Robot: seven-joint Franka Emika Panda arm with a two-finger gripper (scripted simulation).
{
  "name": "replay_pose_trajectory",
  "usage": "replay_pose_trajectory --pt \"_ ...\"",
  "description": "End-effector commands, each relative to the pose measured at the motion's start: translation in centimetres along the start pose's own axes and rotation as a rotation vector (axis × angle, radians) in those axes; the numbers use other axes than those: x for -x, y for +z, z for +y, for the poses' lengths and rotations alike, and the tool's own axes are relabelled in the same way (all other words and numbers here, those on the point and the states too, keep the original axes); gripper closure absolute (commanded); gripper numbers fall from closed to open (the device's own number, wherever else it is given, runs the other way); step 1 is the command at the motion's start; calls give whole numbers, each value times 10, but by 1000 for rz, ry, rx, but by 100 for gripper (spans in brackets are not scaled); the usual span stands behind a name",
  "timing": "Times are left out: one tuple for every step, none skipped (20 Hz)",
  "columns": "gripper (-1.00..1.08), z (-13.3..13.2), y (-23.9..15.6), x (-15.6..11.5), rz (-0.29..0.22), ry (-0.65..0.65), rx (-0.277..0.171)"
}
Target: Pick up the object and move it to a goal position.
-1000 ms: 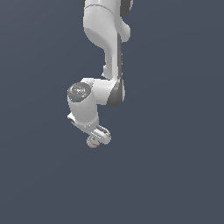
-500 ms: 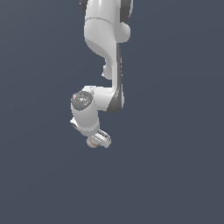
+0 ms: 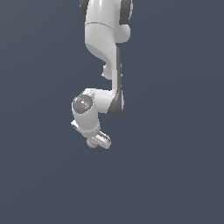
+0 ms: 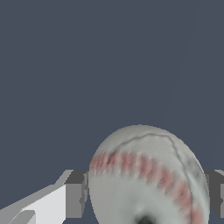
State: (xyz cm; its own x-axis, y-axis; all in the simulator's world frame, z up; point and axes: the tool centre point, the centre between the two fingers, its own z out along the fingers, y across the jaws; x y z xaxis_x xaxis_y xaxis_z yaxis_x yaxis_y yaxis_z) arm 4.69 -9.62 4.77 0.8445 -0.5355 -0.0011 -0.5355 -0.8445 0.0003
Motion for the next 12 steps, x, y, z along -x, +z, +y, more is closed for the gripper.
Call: replay_pose_trajectory --pt "108 0 0 -1 1 0 0" --pt "108 0 0 -1 1 0 0" --pt "108 0 0 -1 1 0 0" --pt "108 0 0 -1 1 0 0" --pt "108 0 0 -1 1 0 0" --pt "108 0 0 -1 1 0 0" --pt "108 0 0 0 0 0 0" --pt "108 0 0 0 0 0 0" --pt "108 0 -1 -1 0 0 0" --pt "108 0 -3 -1 0 0 0" --pt "108 0 -5 -2 0 0 0" --pt "108 0 -7 -3 0 0 0"
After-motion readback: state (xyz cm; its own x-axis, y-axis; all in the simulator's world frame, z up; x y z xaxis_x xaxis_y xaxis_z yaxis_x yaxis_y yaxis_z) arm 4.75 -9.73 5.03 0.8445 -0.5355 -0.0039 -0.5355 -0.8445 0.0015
